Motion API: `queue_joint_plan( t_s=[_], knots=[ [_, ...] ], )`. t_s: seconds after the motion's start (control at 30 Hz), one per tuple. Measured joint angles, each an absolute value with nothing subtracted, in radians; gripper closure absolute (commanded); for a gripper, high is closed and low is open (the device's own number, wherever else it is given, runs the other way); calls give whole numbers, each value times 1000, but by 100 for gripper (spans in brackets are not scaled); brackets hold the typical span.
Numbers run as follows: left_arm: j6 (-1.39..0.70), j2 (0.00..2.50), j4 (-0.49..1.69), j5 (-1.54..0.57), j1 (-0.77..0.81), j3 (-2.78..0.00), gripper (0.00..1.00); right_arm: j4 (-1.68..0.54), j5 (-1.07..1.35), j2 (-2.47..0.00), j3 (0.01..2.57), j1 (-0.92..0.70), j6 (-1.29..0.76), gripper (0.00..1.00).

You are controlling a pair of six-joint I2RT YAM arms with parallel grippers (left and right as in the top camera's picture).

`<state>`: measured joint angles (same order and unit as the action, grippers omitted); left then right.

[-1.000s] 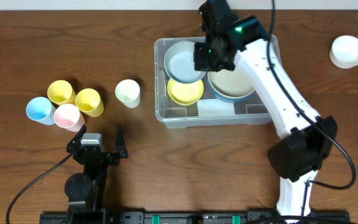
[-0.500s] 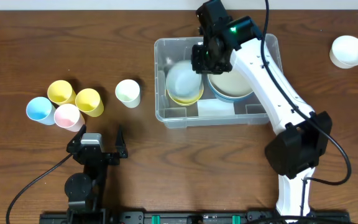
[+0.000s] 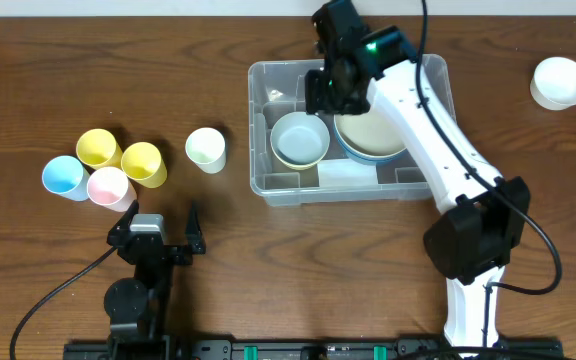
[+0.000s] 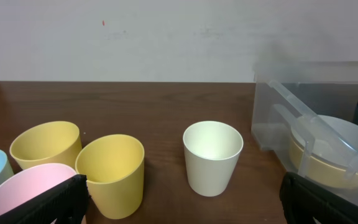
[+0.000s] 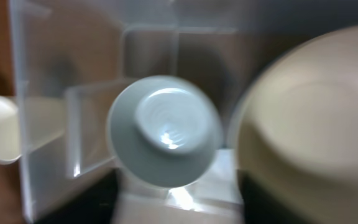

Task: Pack container
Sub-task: 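Carry the grey bowl into the bin onto the yellow bowl, release, then move the right gripper to the white bowl and grasp its rim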

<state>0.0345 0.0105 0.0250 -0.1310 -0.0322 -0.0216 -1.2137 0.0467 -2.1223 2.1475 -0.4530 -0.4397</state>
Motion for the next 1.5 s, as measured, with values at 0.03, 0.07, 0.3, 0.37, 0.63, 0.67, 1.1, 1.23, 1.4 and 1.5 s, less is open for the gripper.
queue_joint_plan(
  t_s=[0.03, 0.07, 0.3, 0.37, 0.63, 0.67, 1.1, 1.23, 1.4, 1.5],
  knots=[
    [35, 10, 25, -131, -32, -22, 2, -1221, 21, -2121, 2170, -440, -437, 1],
    [35, 10, 25, -131, -32, -22, 2, -1236, -17, -2120, 2207, -416, -437, 1],
    [35, 10, 25, -131, -32, -22, 2, -1262, -115, -2048, 2352, -93, -516, 1],
    [35, 10, 25, -131, -32, -21, 2, -1259, -135, -2037, 2365, 41, -555, 1],
    [35, 10, 25, -131, -32, -21, 2, -1280, -118, -2143, 2368, 436, -722, 1],
    [35, 10, 25, -131, -32, -22, 2, -1284, -104, -2168, 2368, 467, -740, 1],
    [35, 10, 25, -131, -32, -22, 2, -1265, -43, -2466, 2367, 615, -822, 1],
    [35, 10, 25, -131, -32, -22, 2, -1206, -28, -2516, 2366, 612, -819, 1],
    [35, 10, 25, -131, -32, -22, 2, -1139, -17, -2520, 2365, 606, -815, 1],
    [35, 10, 25, -131, -32, -22, 2, -1109, -8, -2520, 2365, 596, -811, 1]
  ],
)
